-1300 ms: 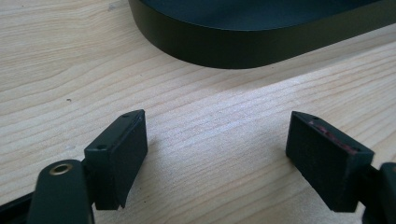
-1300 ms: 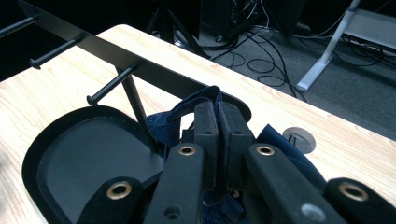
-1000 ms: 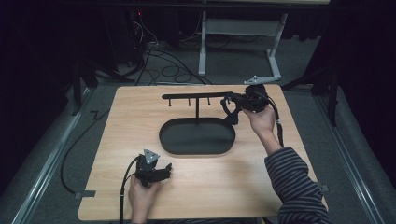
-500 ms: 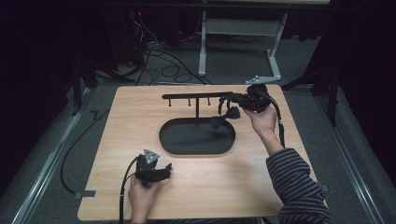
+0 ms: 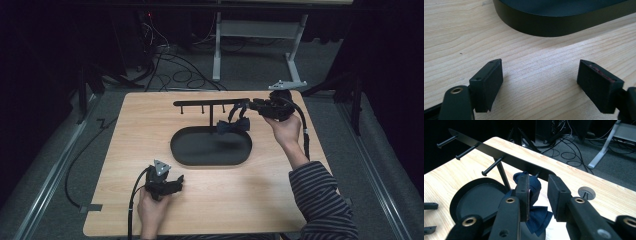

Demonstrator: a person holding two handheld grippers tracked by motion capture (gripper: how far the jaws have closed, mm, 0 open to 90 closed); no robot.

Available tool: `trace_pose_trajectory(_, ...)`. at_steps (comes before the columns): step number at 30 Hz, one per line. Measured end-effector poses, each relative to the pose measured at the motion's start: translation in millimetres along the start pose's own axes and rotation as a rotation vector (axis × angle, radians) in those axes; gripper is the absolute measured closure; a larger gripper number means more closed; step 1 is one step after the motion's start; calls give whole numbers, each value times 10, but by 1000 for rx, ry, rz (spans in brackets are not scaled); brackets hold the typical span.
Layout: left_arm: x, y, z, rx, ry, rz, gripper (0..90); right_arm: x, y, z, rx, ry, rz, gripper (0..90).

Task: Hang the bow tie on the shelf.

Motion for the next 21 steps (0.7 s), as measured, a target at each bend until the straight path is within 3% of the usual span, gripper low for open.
trace_pose_trajectory(10,0,0,0,1,0,0,214,178,-21,-13,-36,-26,-15,634)
trace_pose_trajectory(21,1,0,0,1,0,0,215,317,-39,46,-47,-45,-27,604)
Point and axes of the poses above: each handheld gripper's, and its own axes: x roughly backward along the jaws, z roughly out of its underside, y roughly to its left, the point moved 4 cm from there along -x, roughly forward along the jaws, and after that the axes turned 1 degree about z, right-handed, at the moved point
